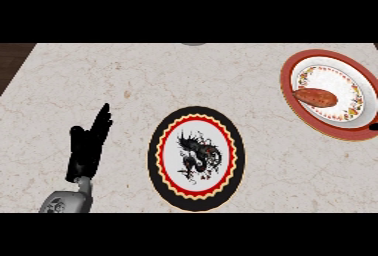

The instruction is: Pick the sweet potato from the plate and place it in the plate

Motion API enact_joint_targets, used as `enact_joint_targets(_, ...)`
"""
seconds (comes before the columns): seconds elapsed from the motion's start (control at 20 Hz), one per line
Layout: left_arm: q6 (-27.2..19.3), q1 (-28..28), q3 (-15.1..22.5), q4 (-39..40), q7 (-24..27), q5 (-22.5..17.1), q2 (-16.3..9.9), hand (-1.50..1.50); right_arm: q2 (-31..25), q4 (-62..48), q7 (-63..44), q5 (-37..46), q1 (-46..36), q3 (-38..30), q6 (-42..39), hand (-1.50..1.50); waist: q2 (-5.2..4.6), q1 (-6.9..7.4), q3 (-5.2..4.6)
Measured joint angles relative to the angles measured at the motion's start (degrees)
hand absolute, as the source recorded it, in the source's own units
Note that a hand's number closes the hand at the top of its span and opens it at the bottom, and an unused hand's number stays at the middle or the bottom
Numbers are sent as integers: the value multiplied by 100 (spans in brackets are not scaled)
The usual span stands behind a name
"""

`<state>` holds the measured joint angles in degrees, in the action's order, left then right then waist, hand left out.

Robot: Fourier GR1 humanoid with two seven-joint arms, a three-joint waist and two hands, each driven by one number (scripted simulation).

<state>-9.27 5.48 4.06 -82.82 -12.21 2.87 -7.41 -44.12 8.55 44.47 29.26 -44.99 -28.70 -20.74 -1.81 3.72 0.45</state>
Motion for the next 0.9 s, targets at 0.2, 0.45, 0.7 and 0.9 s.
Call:
enact_joint_targets(0.2,-17,-39,57,-36,-16,35,49,0,-71,-27,35,-79,52,-83,47,-150,4,15,3)
enact_joint_targets(0.45,18,-40,61,-56,-43,25,46,0,-146,-78,67,-190,166,-209,149,-150,-13,37,10)
enact_joint_targets(0.7,7,-66,73,-83,-27,42,64,0,-296,-118,38,-278,231,-321,211,-150,-25,57,14)
enact_joint_targets(0.9,26,-4,51,-32,-43,41,51,0,-365,-119,35,-258,278,-315,236,-150,-38,72,17)
